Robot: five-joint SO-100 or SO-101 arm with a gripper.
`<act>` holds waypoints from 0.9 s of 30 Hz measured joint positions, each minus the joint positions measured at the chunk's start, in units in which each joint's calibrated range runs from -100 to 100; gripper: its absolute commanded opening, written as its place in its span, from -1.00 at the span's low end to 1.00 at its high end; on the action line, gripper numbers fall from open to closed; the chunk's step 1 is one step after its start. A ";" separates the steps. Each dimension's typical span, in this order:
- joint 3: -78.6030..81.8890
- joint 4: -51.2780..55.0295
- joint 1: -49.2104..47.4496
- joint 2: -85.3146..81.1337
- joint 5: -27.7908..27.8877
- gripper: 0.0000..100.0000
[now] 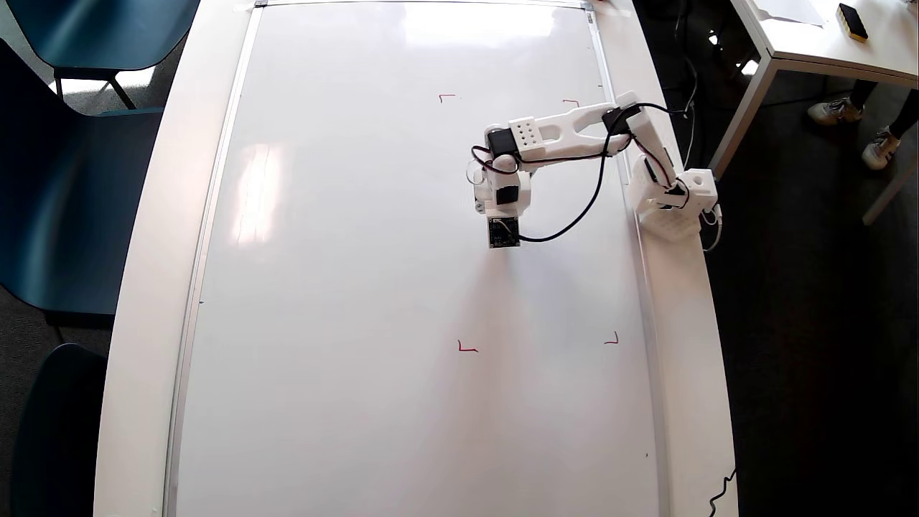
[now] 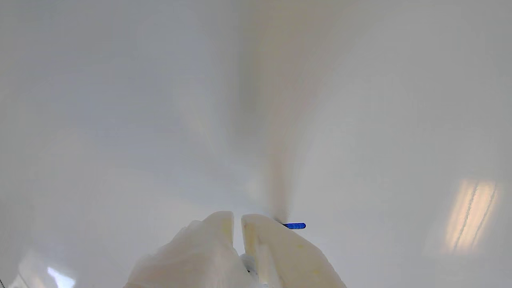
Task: Draw on a whiteboard a robot head using a pen attached to the gripper
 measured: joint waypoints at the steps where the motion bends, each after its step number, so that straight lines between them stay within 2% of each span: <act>1: 1.37 -0.93 0.00 -0.85 0.00 -0.97; 27: 29.33 -6.93 1.73 -17.20 0.00 -0.97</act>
